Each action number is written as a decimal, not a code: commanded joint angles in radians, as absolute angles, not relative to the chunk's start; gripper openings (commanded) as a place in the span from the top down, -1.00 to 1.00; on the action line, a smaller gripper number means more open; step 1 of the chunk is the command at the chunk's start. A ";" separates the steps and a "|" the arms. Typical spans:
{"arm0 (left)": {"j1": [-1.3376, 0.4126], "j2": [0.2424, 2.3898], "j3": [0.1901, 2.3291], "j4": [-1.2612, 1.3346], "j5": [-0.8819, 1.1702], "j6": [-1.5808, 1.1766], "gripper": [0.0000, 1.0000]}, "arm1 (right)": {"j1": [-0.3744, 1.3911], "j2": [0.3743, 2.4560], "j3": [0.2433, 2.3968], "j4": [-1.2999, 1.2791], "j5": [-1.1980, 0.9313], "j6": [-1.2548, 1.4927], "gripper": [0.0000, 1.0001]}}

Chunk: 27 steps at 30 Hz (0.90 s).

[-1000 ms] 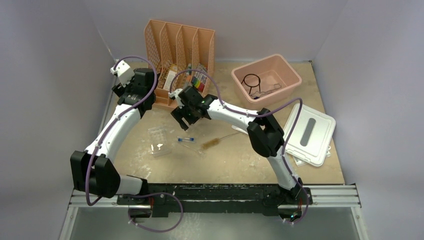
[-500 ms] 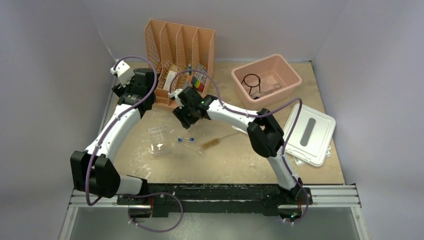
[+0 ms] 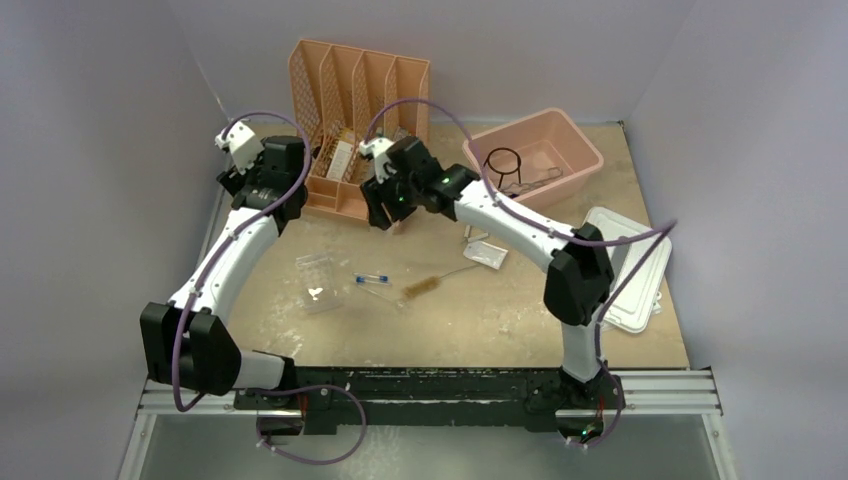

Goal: Organize the chemistry lab equipment

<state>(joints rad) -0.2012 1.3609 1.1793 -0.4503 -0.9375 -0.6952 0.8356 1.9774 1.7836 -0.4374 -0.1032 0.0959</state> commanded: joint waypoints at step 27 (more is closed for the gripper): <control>-0.177 1.456 1.317 -0.126 -0.362 -0.446 -0.38 | 0.074 1.918 2.063 -0.502 0.138 0.168 0.00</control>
